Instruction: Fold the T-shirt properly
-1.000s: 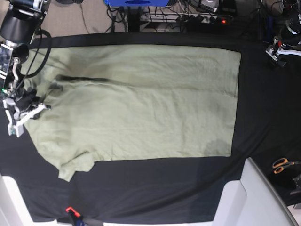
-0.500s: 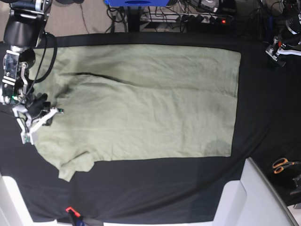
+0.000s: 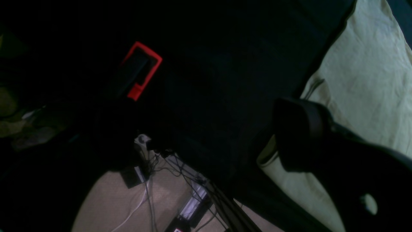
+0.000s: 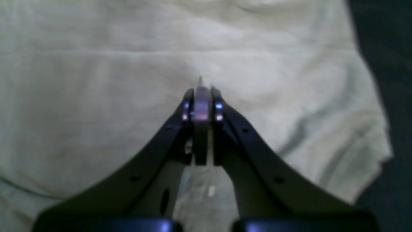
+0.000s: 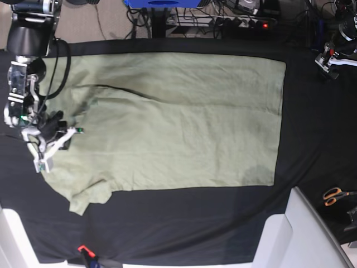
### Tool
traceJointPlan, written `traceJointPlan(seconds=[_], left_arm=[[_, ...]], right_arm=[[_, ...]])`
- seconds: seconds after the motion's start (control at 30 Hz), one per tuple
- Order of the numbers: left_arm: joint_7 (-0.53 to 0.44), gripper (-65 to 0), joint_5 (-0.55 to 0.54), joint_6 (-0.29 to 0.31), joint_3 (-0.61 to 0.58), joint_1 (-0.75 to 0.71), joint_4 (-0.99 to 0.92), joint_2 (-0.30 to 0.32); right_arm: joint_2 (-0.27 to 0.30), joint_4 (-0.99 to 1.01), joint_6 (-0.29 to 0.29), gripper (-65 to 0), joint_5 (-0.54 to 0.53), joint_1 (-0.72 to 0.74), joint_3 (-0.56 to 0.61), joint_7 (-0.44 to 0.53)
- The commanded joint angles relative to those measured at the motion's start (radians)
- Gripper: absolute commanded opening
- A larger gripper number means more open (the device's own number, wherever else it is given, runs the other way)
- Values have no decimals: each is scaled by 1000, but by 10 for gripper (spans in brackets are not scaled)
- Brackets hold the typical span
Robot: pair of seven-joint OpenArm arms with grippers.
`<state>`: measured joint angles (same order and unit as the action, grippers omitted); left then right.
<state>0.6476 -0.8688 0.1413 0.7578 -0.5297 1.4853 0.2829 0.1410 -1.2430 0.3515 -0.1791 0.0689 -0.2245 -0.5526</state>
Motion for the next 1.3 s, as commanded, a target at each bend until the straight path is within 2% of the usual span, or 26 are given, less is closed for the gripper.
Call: traceJointPlan(seconds=[0.0, 0.3, 0.43, 0.5, 0.63, 0.73, 0.8, 0.93, 1.1, 1.27], left_arm=[[-16, 0, -13, 4, 7, -5, 11, 17], [-16, 0, -13, 4, 7, -5, 11, 17], [-18, 0, -13, 4, 7, 7, 11, 14], [-18, 0, -13, 4, 7, 16, 11, 2], [-18, 0, -19, 4, 9, 18, 22, -14], [-18, 0, -20, 4, 7, 32, 22, -24], [-18, 0, -20, 4, 7, 49, 21, -26], [-18, 0, -17, 4, -2, 92, 19, -27], [-18, 0, -13, 4, -56, 168, -4, 29], [-19, 0, 9, 2, -119, 291, -101, 91]], right_arm=[[7, -16, -4, -650, -9, 21, -5, 21], [-7, -17, -7, -636, -9, 21, -16, 22], [-4, -36, -7, -519, -9, 21, -16, 27], [-4, -60, -7, -470, -9, 15, -22, 76], [-11, -185, -1, -359, -10, -25, -158, 187], [-4, -185, -7, -236, -10, -2, -230, 184], [-2, -122, -7, -183, -9, 29, -272, 184], [52, 107, -1, -171, -9, 121, -332, 188], [134, 389, 1, -171, -9, 253, -332, 202], [167, 536, 1, -170, -7, 329, -327, 342]])
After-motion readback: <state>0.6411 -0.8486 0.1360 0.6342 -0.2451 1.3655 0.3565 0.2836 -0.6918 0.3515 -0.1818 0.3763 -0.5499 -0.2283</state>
